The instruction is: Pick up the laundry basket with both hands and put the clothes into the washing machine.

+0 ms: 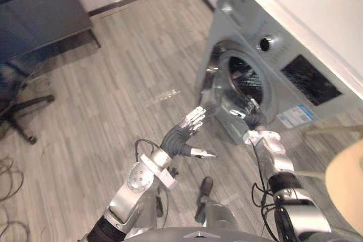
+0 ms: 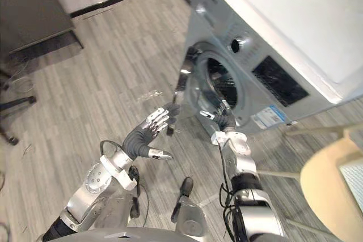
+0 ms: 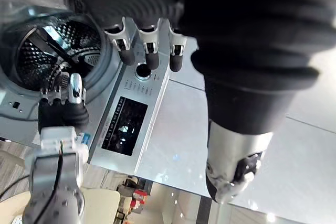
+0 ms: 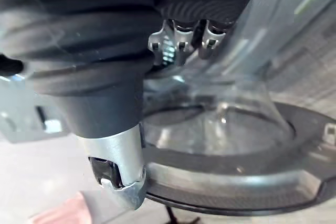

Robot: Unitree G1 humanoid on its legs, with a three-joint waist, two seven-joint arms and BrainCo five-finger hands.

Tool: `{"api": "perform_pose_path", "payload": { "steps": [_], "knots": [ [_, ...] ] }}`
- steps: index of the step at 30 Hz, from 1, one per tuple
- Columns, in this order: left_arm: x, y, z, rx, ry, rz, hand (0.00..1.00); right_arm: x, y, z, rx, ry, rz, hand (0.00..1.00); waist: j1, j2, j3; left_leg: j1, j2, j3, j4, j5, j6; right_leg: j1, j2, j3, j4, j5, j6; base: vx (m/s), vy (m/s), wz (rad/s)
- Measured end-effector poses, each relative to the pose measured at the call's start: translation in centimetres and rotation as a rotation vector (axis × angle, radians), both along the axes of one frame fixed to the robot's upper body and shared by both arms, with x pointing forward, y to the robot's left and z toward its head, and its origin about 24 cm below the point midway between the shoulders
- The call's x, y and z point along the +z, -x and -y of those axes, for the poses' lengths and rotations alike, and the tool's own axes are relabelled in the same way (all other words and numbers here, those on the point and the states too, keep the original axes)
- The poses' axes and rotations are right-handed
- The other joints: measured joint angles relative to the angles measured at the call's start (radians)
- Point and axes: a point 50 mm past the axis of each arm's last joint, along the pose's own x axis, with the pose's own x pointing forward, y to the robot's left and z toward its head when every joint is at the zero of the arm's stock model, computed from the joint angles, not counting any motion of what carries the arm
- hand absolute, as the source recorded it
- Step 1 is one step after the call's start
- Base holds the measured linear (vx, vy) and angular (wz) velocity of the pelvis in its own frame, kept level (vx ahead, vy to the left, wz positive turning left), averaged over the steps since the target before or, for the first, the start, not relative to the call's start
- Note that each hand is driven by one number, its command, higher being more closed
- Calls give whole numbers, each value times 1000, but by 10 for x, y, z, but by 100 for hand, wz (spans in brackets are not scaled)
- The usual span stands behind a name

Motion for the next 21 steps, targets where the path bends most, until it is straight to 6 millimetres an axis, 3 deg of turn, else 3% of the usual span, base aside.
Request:
{"api": "perform_pose_path", "payload": {
  "steps": [3, 7, 10, 12, 16, 18, 21],
  "knots": [
    [1, -2, -3, 10, 19, -14, 0, 16, -28, -4, -36, -68, -20, 0, 25, 35, 30, -22, -8, -37, 0, 13, 2, -3, -7, -36, 10, 0, 1, -21, 25, 39],
    [3, -6, -6, 37, 41, -20, 0, 32, -42, 0, -113, -197, 2, 0, 45, 38, 62, -51, -7, -41, 1, 18, -3, -35, -11, -38, 29, -4, 1, -34, 4, 6],
    [8, -10, -8, 47, 56, -10, 0, 43, -50, -12, -112, -331, 62, 0, 48, 48, 99, -70, -5, -60, -2, 24, -6, -56, -12, -44, 36, -6, 2, -7, -20, 3],
    [9, -12, -8, 52, 55, -7, 0, 34, -48, -29, -85, -423, 61, 0, 52, 48, 100, -75, -2, -66, -3, 27, -10, -62, -11, -49, 45, -12, -4, 40, -42, 5],
    [7, -18, -6, 59, 46, -14, 0, 2, -30, -89, 39, -599, 31, 0, 55, 48, 100, -73, 1, -69, -3, 30, -12, -68, -16, -57, 81, -43, -4, 102, -54, 7],
    [9, -21, -5, 60, 47, -6, 0, -13, -20, -107, 84, -602, -21, 0, 56, 48, 100, -64, -1, -67, -3, 31, -10, -68, -24, -58, 103, -61, -1, 97, -37, 6],
    [10, -24, -3, 66, 51, -2, 0, -33, -4, -114, 107, -579, -81, 0, 55, 46, 101, -50, -3, -63, -4, 25, -18, -67, -33, -56, 135, -84, 1, 87, -38, 2]
  ]
}}
